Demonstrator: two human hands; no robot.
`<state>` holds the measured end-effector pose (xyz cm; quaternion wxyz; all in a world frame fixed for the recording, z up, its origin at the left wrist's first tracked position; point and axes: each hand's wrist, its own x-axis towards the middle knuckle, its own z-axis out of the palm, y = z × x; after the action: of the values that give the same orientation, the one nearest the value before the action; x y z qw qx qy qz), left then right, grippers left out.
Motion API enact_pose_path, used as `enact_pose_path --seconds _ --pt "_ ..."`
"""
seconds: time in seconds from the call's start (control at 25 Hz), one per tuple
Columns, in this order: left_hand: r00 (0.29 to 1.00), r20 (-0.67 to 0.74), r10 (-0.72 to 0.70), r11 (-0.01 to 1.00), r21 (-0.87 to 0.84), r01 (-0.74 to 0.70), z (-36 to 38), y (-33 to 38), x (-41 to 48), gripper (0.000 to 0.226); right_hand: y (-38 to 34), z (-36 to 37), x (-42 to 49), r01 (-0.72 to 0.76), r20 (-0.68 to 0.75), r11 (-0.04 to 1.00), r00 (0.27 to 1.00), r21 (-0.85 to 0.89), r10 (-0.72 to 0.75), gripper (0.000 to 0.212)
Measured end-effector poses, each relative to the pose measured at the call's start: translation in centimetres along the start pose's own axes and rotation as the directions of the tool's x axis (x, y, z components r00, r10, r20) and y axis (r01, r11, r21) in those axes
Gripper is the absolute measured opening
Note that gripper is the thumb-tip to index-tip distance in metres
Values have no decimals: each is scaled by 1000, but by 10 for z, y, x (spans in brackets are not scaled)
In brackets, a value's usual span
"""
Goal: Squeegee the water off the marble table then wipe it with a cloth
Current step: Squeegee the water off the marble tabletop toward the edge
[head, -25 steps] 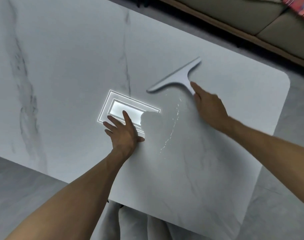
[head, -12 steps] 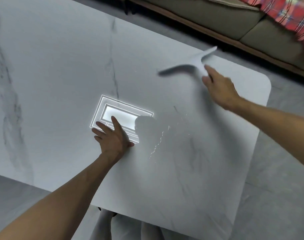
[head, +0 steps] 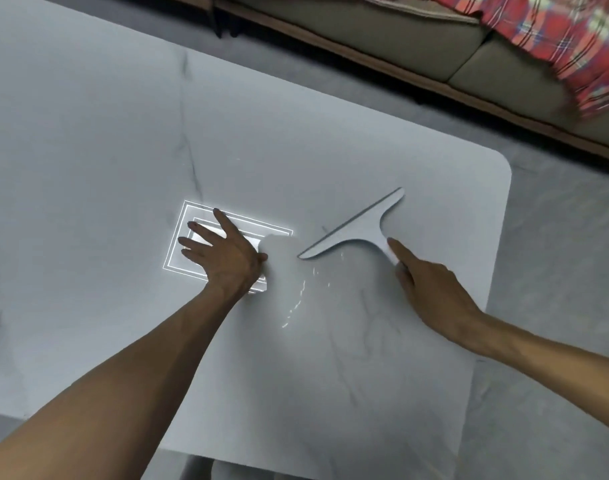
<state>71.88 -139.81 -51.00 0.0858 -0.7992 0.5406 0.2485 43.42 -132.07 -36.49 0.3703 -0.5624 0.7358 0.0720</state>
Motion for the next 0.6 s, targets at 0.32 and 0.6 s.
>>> enact_pose_path --seconds 0.32,0.6 --pt "990 90 -106 994 2 106 -11 3 18 154 -142 -58 171 77 -265 982 964 170 -30 52" --pt "997 48 -61 997 40 59 -1 -1 21 156 -172 -20 193 204 -197 979 959 -23 -204 56"
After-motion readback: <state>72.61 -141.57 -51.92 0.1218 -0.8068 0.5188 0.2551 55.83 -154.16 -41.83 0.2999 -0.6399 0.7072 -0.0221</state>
